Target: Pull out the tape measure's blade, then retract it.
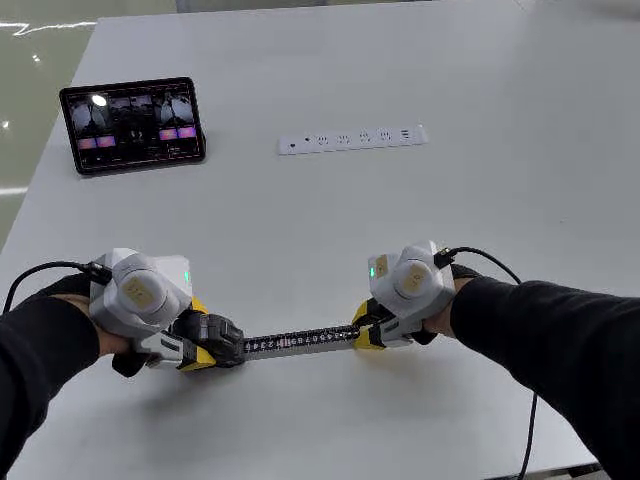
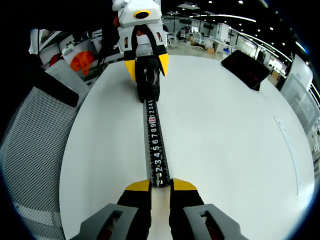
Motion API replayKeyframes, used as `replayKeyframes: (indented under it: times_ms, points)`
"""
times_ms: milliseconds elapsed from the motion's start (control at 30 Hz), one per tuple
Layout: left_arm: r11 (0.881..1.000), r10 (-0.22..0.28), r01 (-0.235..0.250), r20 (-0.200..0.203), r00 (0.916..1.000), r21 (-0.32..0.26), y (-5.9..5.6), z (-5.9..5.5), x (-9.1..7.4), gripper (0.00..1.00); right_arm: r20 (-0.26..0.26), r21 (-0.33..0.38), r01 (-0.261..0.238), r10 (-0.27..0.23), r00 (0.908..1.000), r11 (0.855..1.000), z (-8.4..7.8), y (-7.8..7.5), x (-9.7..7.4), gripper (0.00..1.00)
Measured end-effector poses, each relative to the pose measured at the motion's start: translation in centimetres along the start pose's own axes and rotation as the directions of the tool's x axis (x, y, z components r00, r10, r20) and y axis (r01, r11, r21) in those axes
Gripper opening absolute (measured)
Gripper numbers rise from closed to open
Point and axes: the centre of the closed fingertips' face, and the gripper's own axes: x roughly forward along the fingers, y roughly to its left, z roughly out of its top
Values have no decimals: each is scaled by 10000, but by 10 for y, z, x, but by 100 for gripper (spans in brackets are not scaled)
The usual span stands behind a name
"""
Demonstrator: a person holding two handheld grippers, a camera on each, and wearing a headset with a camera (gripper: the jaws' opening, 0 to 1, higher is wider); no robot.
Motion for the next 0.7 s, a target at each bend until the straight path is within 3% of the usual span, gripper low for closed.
replayKeyframes:
  times_ms: [700]
  points:
    - [10000,7,-7,0,10000,-23,-2,1,-2,30,-73,60,-20,20,10000,10000,-8,1,-7,8]
